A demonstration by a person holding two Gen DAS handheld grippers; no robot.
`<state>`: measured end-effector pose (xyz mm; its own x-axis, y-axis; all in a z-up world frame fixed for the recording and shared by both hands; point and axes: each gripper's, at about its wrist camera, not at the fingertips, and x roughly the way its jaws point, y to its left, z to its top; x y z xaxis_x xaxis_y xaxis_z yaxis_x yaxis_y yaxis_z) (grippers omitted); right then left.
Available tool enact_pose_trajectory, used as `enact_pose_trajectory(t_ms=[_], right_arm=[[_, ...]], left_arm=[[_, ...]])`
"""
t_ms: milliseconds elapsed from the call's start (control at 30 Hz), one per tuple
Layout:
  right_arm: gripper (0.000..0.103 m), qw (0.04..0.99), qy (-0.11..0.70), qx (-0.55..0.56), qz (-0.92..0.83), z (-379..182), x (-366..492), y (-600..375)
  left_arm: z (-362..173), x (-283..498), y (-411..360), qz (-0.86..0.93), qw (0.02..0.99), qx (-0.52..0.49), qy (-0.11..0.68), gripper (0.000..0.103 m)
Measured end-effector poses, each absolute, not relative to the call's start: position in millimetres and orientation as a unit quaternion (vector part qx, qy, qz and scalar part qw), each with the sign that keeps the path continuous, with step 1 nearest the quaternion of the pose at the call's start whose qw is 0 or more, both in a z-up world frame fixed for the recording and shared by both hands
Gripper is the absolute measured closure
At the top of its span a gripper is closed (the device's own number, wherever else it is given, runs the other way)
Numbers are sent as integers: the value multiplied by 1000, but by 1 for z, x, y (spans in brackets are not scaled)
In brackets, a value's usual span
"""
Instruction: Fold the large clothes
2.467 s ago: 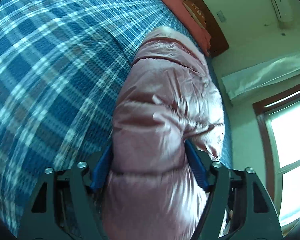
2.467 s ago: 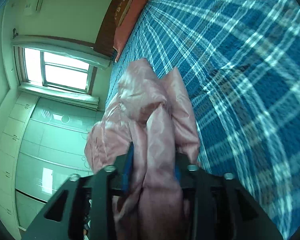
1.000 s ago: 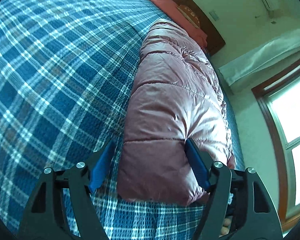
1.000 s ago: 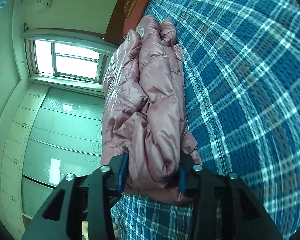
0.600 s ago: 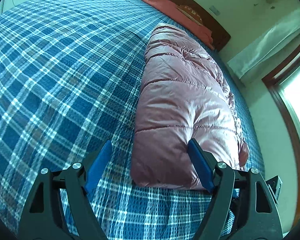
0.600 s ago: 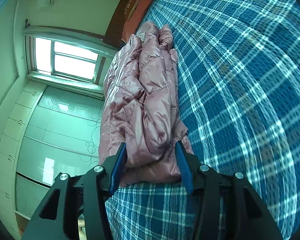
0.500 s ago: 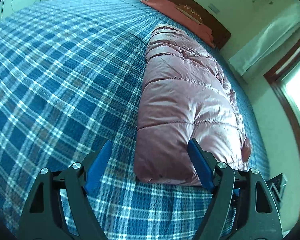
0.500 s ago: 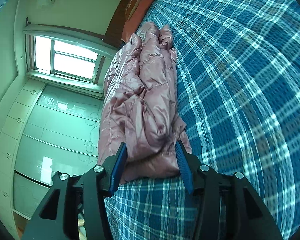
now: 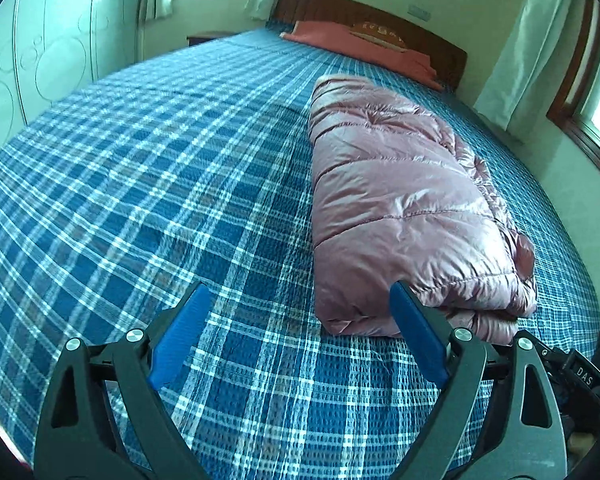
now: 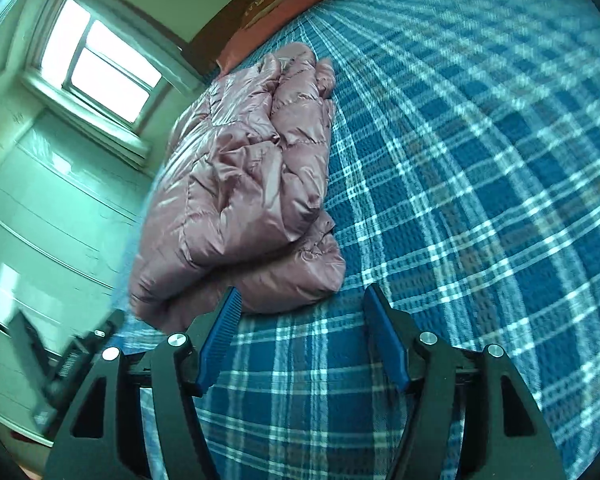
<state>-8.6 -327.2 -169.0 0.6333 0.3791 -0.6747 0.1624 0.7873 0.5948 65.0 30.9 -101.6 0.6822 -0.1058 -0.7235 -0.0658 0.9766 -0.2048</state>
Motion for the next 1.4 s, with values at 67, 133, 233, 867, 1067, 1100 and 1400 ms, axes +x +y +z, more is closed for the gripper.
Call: enact_pose_trajectory(t_ms=[67, 133, 233, 867, 1067, 1100, 1400], right_arm=[[37, 859, 420, 287, 47, -158, -13, -318], [35, 872, 415, 258, 35, -147, -19, -309], [32, 889, 404, 217, 15, -127, -28, -297], [25, 939, 330, 100, -21, -52, -40, -256], [25, 940, 327, 96, -16, -48, -42, -253], [25, 940, 327, 94, -16, -48, -43, -252], [25, 943, 321, 87, -14, -47, -45, -246]], left_arm=[[-97, 63, 29, -6, 914, -99, 393, 12], [-91, 59, 27, -1, 918, -91, 385, 11], [-82, 53, 23, 4, 923, -81, 376, 10], [-32, 20, 2, -9, 946, -45, 320, 3], [-27, 16, -3, -13, 947, -42, 318, 3], [-27, 15, -3, -12, 947, -42, 317, 3], [-24, 12, -6, -13, 948, -40, 315, 3]])
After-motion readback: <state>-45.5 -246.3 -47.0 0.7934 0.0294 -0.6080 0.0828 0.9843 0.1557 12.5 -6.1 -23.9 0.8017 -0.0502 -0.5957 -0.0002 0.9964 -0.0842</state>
